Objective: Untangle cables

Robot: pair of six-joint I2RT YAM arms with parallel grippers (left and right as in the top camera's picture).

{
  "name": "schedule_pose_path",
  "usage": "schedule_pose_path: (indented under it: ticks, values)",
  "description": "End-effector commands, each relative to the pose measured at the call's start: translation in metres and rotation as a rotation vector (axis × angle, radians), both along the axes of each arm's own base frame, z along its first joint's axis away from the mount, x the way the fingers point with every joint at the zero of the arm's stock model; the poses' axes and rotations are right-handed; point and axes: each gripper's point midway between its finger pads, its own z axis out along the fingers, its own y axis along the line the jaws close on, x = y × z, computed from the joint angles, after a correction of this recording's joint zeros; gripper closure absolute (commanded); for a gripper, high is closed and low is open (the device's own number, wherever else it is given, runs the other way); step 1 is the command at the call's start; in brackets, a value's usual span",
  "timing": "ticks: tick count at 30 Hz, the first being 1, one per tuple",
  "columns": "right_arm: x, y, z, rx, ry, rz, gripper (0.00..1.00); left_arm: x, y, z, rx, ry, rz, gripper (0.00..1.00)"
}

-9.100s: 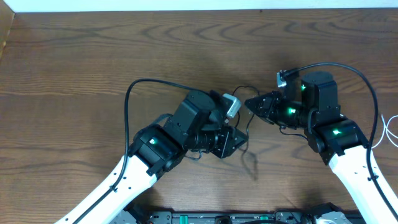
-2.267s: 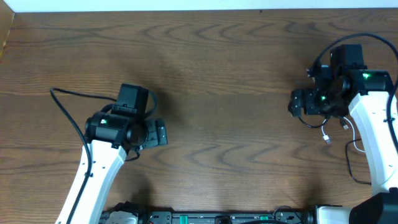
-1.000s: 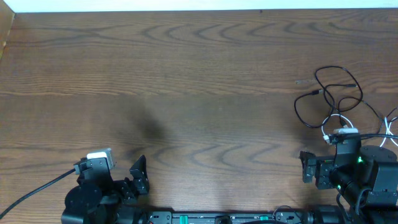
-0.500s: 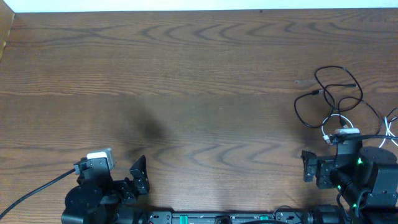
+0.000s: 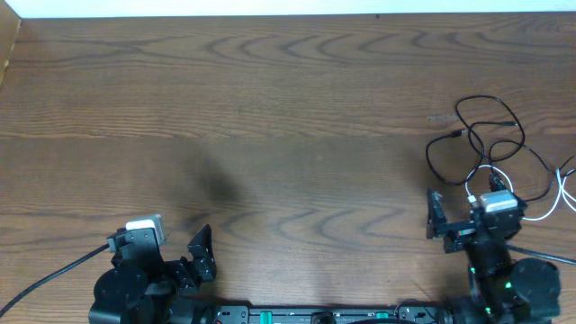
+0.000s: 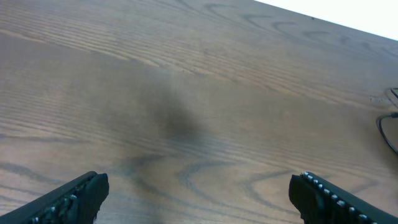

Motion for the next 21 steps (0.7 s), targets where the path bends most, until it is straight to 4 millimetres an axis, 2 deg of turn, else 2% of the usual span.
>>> schedule_pose_path:
  ticks: [1, 8, 10, 16, 21]
  values:
    - [0.004, 0.002, -0.008, 0.001, -0.074, 0.007, 0.01, -0.001, 0.002, -0.001, 0.004, 0.000, 0.008, 0.03]
    - [0.019, 0.004, -0.015, 0.021, -0.235, 0.007, 0.01, -0.001, 0.002, -0.001, 0.004, 0.000, 0.008, 0.03]
    - [0.022, 0.004, -0.022, 0.024, -0.256, 0.003, 0.01, -0.001, 0.002, -0.001, 0.004, 0.000, 0.008, 0.03]
    - [0.025, 0.005, -0.086, -0.005, -0.025, 0.008, 0.01, -0.001, 0.002, -0.001, 0.004, 0.000, 0.008, 0.03]
    - [0.026, 0.005, -0.085, -0.002, -0.026, 0.004, 0.01, -0.001, 0.002, -0.001, 0.004, 0.000, 0.008, 0.02]
